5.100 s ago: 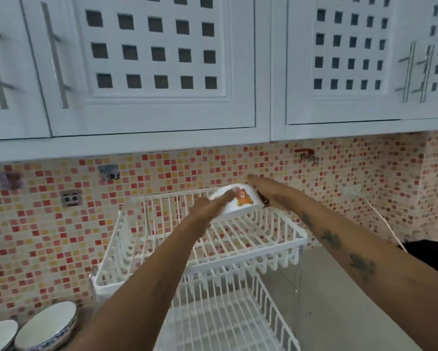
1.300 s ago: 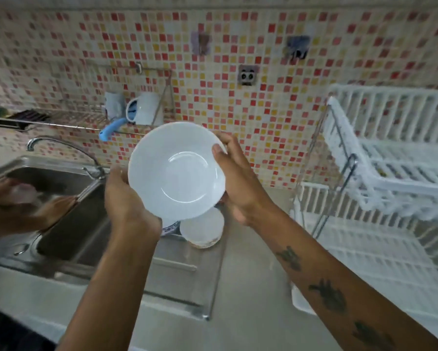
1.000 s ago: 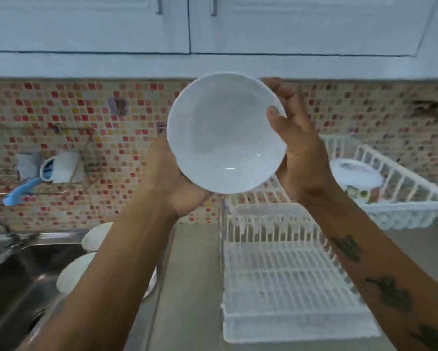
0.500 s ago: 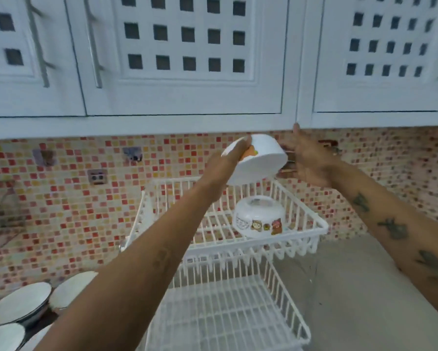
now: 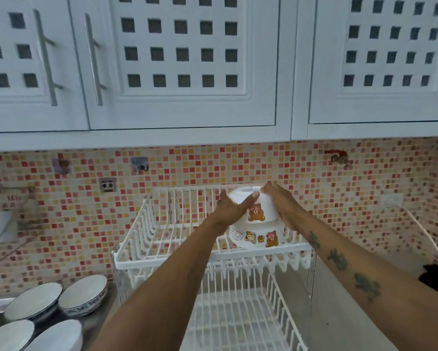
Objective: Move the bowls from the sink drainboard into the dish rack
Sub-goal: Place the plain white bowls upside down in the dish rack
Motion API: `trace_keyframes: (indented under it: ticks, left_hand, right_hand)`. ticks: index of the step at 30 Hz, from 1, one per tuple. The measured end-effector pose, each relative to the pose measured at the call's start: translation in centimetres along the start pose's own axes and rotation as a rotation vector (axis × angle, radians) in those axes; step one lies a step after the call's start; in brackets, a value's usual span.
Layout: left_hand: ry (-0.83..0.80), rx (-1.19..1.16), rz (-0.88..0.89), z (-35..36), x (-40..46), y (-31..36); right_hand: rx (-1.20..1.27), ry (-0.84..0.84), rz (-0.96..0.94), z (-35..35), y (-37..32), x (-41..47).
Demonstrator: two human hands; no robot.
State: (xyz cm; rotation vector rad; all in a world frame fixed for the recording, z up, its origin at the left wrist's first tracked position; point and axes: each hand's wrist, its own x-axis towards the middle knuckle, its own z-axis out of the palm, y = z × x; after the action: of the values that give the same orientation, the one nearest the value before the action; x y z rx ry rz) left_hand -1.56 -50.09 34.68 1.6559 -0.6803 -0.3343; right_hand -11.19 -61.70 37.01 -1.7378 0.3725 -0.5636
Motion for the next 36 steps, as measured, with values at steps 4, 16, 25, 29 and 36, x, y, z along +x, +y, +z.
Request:
trace_keyframes:
  ticks: [4, 16, 25, 29, 36]
  left_hand:
    - [0.027, -0.123, -0.2, 1.2, 1.4, -0.9]
    - [0.085, 0.019, -0.235, 2.0, 1.5, -1.3]
    - [0.064, 0.082, -0.301, 2.4, 1.1, -1.5]
    - [0.045, 0.094, -0.333, 2.5, 0.9, -1.7]
    - [0.022, 0.131, -0.324, 2.6, 0.4, -1.6]
  right_hand:
    - [-0.022, 0.033, 0.01, -0.1, 0.6, 0.4]
    - [-0.205, 0.035, 0.124, 0.0, 0.9, 0.2]
    - [-0.39, 0.057, 0.042, -0.3, 2.2, 0.8]
    - [-0.557, 0.119, -0.053, 0.0, 2.4, 0.7]
    - [-0.806, 0.12, -0.072, 0.6, 2.8, 0.8]
